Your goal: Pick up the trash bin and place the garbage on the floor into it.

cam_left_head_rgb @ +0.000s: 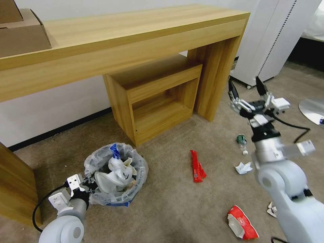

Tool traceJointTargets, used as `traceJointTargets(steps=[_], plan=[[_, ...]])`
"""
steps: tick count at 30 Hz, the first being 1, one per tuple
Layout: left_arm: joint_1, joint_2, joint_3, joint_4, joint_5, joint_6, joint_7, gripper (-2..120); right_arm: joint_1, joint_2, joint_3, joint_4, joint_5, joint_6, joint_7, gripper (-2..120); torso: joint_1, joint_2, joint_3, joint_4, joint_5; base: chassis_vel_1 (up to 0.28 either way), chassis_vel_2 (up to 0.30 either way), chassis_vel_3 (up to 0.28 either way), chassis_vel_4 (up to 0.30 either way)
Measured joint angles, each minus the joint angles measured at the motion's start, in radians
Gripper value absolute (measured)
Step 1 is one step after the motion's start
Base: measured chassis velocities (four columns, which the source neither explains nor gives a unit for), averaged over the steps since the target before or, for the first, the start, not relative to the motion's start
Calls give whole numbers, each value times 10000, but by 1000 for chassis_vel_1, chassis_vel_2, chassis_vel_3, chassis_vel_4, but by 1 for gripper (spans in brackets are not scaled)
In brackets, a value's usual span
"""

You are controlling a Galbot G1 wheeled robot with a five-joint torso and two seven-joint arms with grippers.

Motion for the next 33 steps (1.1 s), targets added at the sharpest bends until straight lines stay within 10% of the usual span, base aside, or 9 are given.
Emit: traceJointTargets(steps=[14,33], plan=[[-134,243,62,372,-142,-90,14,0,-2044,-1012,428,595,4059,-6057,4853,100,-1,-2,1,2,-2,0,0,0,0],[-274,23,-90,819,-13,-351,84,0,-3355,-3594,-2885,-1480,2575,-6436,5843,100,0,-2,2,0,0,0,0,0,0]])
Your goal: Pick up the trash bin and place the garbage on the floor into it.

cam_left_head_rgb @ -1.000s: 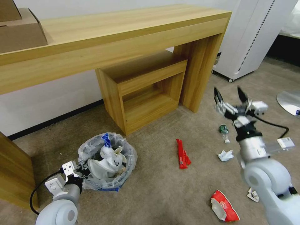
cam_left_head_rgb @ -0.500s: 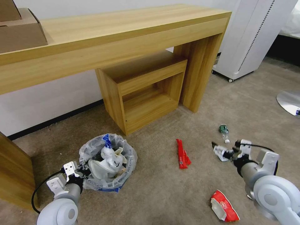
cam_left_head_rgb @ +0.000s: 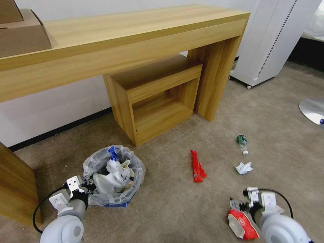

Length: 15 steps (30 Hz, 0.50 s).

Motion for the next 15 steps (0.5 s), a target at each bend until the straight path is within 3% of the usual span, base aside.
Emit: traceJointTargets(steps=[7,15], plan=[[-67,-30,-58,173,0,-132,25,0,25,-938,-625,-492,-414,-143,-139,100,0,0,0,2,-1,0,0,0,0],[-225,15,-13,242,-91,-152,22,0,403,-654,-1334,-1547,-1272,106,-812,100,0,-1,0,0,0,0,0,0,0]])
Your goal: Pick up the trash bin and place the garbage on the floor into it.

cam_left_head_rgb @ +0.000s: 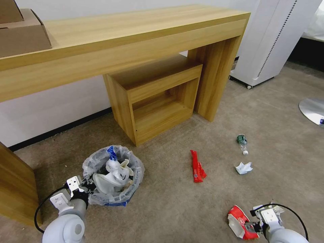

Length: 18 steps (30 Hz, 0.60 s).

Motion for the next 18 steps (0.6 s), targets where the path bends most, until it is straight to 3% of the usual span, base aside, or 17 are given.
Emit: traceJointTargets(steps=[10,18], plan=[[-39,14,-20,68,-9,21,-19,0,1290,830,-1435,-781,-568,429,-449,96,0,0,0,2,-2,0,0,0,0],[20,98,-168,59,-109,14,-48,0,1963,1411,-2320,-1604,-1008,696,-614,84,1,1,0,2,-1,0,0,0,0]])
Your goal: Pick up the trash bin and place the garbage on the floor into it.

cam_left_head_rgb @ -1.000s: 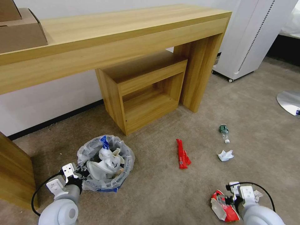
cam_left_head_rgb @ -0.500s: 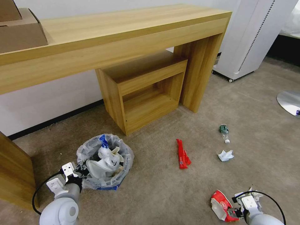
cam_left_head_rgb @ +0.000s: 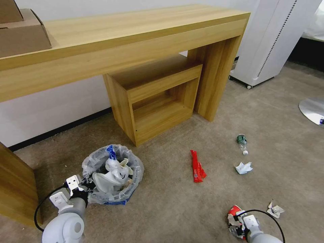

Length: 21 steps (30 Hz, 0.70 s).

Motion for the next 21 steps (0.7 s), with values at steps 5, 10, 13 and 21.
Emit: traceJointTargets(steps=[5,10,13,21], plan=[[-12,-14,30,1,0,1,-8,0,189,207,-287,-433,-245,217,-8,75,0,0,0,0,0,0,0,0,0],[-41,-50,89,46,46,1,-11,0,206,264,-350,-560,-436,432,-57,57,0,0,0,0,1,0,0,0,0],[-58,-60,108,71,64,1,-11,0,192,274,-350,-608,-530,528,-70,46,0,0,0,0,0,0,0,0,0],[-70,-75,125,100,77,-2,-11,0,165,312,-342,-711,-710,661,-130,26,0,0,0,-1,-1,0,0,0,0]])
